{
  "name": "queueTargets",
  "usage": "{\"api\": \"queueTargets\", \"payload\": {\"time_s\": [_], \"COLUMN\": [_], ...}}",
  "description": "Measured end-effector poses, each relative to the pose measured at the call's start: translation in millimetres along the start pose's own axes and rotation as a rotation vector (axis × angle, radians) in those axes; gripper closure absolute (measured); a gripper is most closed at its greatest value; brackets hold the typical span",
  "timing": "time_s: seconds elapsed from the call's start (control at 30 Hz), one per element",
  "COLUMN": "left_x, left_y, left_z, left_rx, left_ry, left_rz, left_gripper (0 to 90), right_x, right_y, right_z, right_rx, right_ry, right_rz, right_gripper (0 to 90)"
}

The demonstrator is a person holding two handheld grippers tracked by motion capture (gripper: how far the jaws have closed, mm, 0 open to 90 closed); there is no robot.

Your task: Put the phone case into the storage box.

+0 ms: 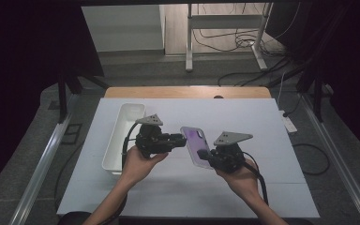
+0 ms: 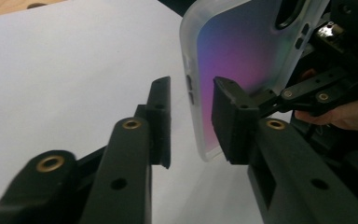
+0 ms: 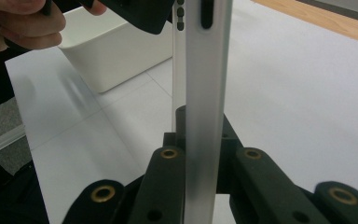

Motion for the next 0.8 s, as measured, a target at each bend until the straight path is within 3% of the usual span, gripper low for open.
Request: {"api": "queueTargets", "payload": {"time_s": [0.2,0.4,0.53,0.8], "left_x": [-0.1,-0.5,-1.2,-0.9], "left_y": [0.5,1.7,1.5,-0.2], "left_z": [-0.1,-2.0,-2.7,0.6], "left_rx": [0.005,-0.046,-0.022,0.008], "left_ry": [0.008,0.066,0.077,0.078], "left_rz": [-0.003,-0.007,-0.013,-0.013], "left_gripper": [79.2,85.3,88.0,88.6], "right_x": [-0.2,-0.7,-3.8,-5.7], "right_y": [-2.5,-4.0,-8.4,-15.5], "right_z": [-3.1,-4.0,-5.3,-7.9], "right_rx": [0.000,-0.004,0.006,0.038], "right_ry": [0.006,0.011,0.012,-0.009], "right_rz": [-0.005,-0.008,-0.026,-0.031], "right_gripper": [85.4,85.3,84.1,67.0]}}
Point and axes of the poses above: each handheld gripper's, and its own axes: y roughly backward along the jaws, x roughly out of its top, z roughly to its right, the point moved 9 cm from there along -y, roughly forward along the jaws, and after that the axes turned 14 degrees about x, right-handed, at the moved point
